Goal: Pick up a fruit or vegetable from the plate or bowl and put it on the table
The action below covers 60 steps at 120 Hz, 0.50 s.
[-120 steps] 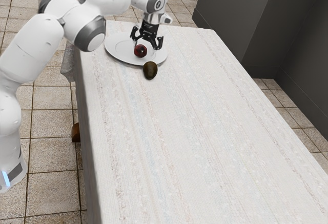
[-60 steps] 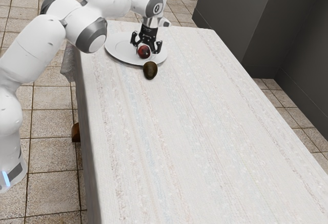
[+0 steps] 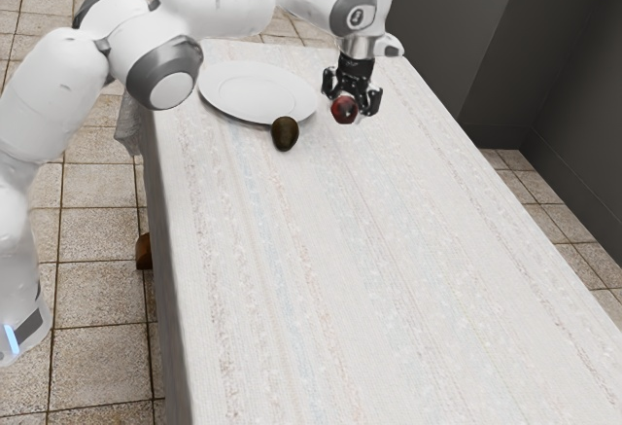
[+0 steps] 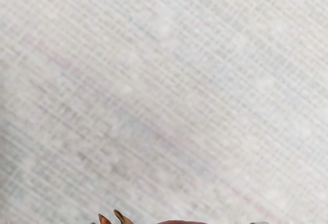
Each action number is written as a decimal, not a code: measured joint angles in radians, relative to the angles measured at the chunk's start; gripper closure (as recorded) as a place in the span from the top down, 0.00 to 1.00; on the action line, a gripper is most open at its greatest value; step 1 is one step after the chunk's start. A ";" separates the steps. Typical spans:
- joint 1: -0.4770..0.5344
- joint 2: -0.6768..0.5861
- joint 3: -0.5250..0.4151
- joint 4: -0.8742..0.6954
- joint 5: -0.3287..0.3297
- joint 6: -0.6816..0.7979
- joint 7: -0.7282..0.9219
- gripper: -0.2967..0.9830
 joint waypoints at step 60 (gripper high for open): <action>-0.137 0.005 -0.097 0.045 -0.004 0.001 -0.003 0.69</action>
